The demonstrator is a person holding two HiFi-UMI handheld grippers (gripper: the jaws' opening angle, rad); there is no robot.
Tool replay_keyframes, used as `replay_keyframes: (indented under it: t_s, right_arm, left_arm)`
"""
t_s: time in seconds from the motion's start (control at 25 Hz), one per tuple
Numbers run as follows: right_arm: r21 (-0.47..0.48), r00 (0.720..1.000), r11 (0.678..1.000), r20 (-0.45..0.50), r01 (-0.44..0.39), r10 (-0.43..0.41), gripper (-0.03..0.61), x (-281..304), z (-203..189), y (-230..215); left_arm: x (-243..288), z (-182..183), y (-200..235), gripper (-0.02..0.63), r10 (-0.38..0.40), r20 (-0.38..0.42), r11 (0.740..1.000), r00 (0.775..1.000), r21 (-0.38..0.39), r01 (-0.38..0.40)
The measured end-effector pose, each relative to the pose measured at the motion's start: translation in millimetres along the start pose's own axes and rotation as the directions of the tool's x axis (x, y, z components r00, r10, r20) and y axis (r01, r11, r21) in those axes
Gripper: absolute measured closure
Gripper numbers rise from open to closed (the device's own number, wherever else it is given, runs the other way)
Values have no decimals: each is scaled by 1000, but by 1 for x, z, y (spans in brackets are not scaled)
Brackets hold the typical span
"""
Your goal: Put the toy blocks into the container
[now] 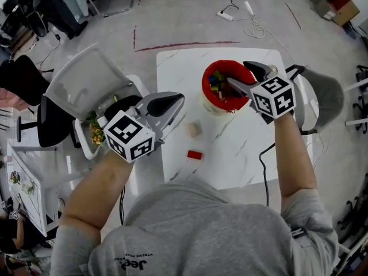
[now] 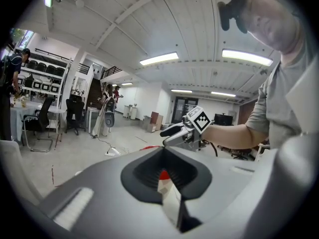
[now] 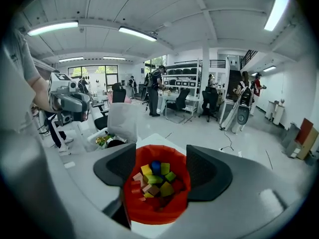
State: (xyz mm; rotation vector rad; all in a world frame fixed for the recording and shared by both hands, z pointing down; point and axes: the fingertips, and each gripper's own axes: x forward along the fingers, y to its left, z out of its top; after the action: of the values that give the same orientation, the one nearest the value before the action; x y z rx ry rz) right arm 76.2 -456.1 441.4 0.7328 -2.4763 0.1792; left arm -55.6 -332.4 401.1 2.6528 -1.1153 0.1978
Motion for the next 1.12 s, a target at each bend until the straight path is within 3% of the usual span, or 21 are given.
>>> replay_keyframes:
  t_s: [0.24, 0.44, 0.64, 0.88, 1.12]
  right_arm:
    - [-15, 999, 999, 43, -33, 33, 285, -11, 13, 19]
    - [4, 987, 993, 114, -116, 115, 287, -19, 17, 60]
    - [-6, 965, 977, 158, -212, 210, 287, -18, -4, 113]
    - [-59, 951, 953, 64, -297, 301, 287, -5, -56, 179]
    - [-132, 928, 921, -130, -366, 350, 287, 18, -127, 233]
  left_arm:
    - [2, -3, 2, 555, -7, -3, 1000, 1000, -9, 7]
    - [-3, -13, -5, 555, -22, -6, 1000, 1000, -12, 22]
    - [-20, -35, -15, 555, -20, -18, 999, 1000, -33, 19]
    - [-49, -62, -28, 555, -10, -27, 998, 1000, -64, 8]
    - [-75, -91, -39, 555, -5, -41, 997, 999, -83, 1]
